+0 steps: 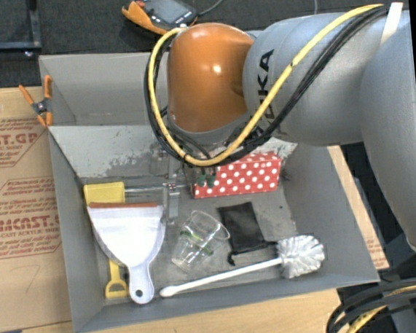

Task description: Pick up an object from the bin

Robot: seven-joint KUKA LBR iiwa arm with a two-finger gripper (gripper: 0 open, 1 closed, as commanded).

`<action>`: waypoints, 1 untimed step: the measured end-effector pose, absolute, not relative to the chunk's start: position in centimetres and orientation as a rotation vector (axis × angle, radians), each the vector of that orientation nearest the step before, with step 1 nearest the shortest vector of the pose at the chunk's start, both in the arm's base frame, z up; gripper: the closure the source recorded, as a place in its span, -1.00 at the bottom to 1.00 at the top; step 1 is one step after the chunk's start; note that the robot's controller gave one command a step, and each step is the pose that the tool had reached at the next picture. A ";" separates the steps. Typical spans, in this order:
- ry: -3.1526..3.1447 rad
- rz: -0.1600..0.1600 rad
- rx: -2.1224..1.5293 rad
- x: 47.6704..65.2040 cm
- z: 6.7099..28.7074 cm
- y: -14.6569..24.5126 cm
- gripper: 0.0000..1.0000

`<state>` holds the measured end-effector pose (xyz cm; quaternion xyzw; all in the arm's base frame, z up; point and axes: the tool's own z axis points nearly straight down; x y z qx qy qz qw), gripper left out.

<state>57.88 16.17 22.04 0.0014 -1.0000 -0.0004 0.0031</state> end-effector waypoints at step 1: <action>-3.143 -0.003 0.001 58.0 22.5 16.0 -1.00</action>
Offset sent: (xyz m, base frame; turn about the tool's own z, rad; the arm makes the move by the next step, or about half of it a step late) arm -0.0720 -0.0205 -0.1504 -0.4997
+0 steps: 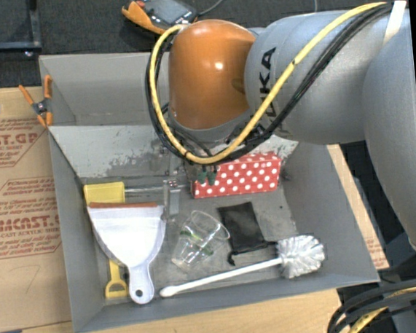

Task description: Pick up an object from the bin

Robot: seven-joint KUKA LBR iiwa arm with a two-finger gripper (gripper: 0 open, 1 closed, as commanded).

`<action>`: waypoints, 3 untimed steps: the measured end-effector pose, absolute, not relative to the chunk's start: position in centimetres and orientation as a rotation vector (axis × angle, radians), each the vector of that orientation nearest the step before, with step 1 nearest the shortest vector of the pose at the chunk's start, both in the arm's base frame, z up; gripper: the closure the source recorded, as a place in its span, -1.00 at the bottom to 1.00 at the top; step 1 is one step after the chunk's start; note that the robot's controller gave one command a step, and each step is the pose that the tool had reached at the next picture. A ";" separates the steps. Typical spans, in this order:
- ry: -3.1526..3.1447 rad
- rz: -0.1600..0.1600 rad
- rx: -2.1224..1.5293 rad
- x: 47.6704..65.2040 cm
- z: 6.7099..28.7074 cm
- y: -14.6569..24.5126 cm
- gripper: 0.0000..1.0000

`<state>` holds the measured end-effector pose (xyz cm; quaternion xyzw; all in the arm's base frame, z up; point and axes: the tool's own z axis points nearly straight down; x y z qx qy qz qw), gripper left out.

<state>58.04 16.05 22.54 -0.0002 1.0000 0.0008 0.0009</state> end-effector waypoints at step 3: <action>3.017 0.004 -0.869 54.7 14.8 14.5 -1.00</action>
Offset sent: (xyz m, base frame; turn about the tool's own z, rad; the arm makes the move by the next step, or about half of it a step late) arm -0.0586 0.0123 -0.0654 -0.5392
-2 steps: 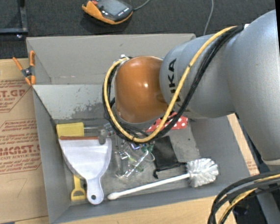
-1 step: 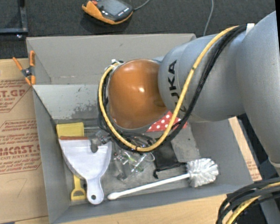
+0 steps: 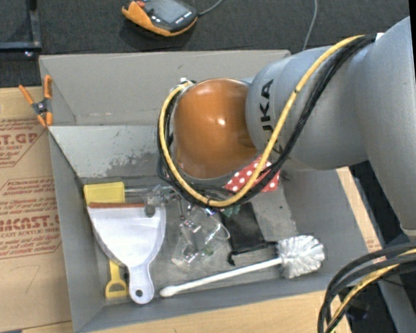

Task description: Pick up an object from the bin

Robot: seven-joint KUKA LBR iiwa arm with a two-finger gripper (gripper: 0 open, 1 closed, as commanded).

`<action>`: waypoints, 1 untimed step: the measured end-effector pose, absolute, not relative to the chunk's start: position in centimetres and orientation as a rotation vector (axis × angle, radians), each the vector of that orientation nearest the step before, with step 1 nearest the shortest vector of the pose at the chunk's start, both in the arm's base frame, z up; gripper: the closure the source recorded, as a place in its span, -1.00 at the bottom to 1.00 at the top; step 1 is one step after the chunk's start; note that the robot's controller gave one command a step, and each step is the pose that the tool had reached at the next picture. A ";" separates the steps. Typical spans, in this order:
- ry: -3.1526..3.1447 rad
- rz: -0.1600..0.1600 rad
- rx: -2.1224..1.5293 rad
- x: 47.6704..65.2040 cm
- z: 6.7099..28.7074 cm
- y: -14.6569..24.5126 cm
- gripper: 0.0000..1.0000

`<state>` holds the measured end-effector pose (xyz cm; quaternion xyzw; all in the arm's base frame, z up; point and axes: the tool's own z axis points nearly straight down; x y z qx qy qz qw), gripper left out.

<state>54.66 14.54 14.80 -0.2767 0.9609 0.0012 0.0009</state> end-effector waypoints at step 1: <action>2.875 0.002 -1.261 54.3 7.3 15.6 -1.00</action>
Offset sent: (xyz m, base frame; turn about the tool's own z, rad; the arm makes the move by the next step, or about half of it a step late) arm 0.0076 -0.0009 -0.0780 -0.5126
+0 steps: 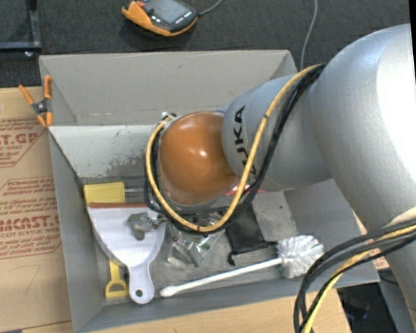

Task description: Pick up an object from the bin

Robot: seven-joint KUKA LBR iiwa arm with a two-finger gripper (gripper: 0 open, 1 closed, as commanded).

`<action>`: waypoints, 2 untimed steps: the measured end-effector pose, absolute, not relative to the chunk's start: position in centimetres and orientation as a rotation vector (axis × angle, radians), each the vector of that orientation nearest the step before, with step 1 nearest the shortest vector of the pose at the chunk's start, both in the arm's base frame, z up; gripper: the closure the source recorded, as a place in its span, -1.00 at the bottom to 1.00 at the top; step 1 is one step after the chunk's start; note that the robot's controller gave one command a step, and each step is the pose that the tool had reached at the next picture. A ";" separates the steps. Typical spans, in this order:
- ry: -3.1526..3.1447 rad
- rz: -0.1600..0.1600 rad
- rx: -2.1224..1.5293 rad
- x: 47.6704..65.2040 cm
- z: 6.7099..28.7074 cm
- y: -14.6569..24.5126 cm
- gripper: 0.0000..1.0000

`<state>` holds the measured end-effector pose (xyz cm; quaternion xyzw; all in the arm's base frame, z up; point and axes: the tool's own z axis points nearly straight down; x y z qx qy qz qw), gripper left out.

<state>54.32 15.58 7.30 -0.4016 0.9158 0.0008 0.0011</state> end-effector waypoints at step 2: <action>2.696 0.006 -1.600 55.5 7.1 14.6 1.00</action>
Offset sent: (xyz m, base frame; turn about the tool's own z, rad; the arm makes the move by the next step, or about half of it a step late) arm 0.0000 0.0000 0.0000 0.0000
